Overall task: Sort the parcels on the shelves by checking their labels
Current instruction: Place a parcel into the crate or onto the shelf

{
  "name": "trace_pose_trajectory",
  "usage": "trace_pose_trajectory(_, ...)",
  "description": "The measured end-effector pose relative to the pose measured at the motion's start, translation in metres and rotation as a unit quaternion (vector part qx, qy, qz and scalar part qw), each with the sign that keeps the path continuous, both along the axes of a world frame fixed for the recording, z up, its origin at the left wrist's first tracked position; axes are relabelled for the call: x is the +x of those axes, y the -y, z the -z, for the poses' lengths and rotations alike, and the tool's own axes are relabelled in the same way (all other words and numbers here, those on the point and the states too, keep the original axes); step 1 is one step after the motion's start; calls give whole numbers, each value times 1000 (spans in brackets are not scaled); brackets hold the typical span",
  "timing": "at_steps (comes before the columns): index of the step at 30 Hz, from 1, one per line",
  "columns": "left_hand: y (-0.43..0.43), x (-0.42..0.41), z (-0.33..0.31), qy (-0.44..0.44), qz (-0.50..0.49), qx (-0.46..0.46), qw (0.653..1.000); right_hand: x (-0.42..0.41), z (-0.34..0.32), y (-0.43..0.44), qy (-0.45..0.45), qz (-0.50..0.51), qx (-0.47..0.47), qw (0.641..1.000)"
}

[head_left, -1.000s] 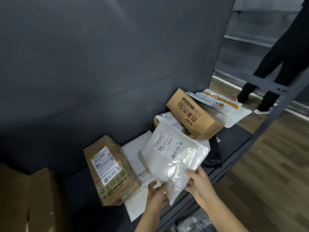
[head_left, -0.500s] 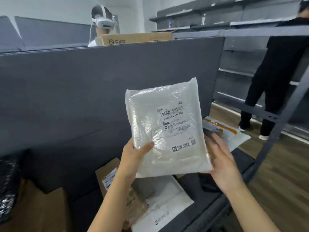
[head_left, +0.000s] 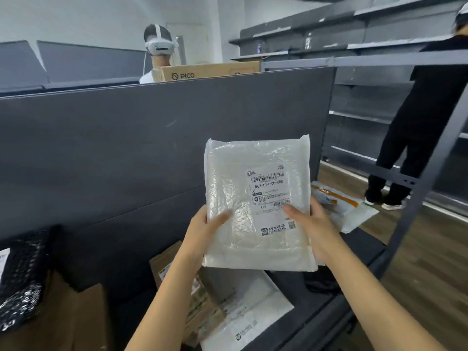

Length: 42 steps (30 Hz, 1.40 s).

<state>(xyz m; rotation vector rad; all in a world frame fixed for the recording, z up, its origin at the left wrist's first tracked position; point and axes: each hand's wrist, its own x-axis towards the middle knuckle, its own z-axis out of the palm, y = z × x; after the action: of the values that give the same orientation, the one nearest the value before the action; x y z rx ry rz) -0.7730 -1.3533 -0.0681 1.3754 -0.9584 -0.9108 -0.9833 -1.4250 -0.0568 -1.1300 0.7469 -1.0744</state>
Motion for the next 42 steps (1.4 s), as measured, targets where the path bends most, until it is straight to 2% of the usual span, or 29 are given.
trace_pose_trajectory(4,5,6,-5,-31,-47,-26,998,3,-11,-4,-12,-22,-17,1000)
trace_pose_trajectory(8,7,10,-3,-67,-76,5,995,4,-25,-18,29,-100,-16,994)
trace_pose_trajectory(10,5,10,0,-112,-76,11,991,9,-33,-26,4,-137,-52,989)
trace_pose_trajectory(14,5,9,5,-130,-93,25,987,21,-44,-33,-58,-135,-115,982)
trace_pose_trajectory(18,6,10,-7,-108,-88,35,990,15,-51,-16,-38,-93,-43,994)
trace_pose_trajectory(21,6,12,-25,-102,-51,91,989,4,-47,7,-85,-38,10,996)
trace_pose_trajectory(24,5,13,-41,-94,-24,160,982,2,-43,23,-143,-43,41,988)
trace_pose_trajectory(26,6,12,-43,-77,-20,164,983,2,-42,26,-162,-42,43,985)
trace_pose_trajectory(30,4,10,-39,-56,-26,100,993,2,-40,22,-139,-37,8,990)
trace_pose_trajectory(33,-2,12,-34,-56,-30,-28,998,4,-33,18,-80,-14,-14,997)
trace_pose_trajectory(36,-5,13,-33,-33,-14,-126,991,4,-26,17,-73,9,-69,995)
trace_pose_trajectory(39,-3,10,-35,-19,-9,-145,989,1,-22,14,-72,24,-87,993)
trace_pose_trajectory(42,1,2,-33,-40,-1,-124,992,-8,-17,12,-64,49,-75,994)
